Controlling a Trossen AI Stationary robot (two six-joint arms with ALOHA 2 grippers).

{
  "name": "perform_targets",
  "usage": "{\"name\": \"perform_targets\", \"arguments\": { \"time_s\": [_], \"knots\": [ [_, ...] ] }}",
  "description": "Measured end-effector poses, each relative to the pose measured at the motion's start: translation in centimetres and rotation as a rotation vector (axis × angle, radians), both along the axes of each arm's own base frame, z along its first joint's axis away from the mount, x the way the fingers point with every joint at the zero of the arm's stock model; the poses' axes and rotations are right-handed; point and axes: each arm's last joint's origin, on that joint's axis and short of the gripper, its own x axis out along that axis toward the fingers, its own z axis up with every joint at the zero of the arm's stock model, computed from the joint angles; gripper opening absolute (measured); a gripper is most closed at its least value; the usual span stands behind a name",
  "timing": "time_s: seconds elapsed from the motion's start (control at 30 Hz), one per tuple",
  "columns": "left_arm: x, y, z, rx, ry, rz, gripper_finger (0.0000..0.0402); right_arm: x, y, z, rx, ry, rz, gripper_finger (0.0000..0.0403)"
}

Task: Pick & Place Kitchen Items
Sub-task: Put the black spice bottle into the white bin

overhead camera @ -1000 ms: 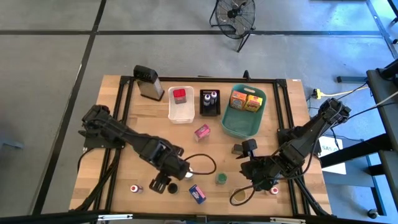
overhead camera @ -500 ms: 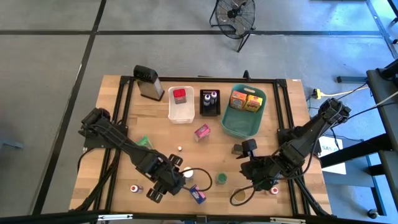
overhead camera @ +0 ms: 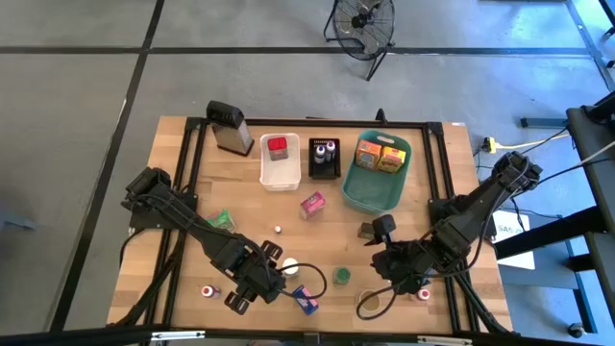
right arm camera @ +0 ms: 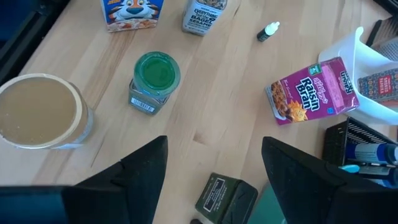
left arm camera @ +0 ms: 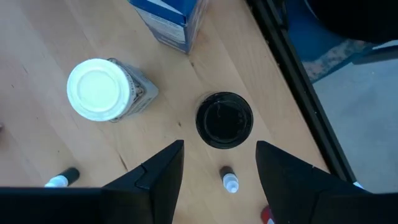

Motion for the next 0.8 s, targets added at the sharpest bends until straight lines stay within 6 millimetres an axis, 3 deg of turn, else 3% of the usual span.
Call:
{"name": "perform_targets", "arguments": {
  "time_s": [0.4,0.8],
  "knots": [
    [0.2,-0.1,0.1,-0.03,-0.001,0.083,0.0206,0.2,0.2,0.1,0.075,-0.028,-0.066,0.0264],
    [0.2,0.0,0.1,-0.008,-0.017,0.04,0.0299,1.2,1.1,0.8,0.255,-0.136,-0.158,0.0264]
  ]
}}
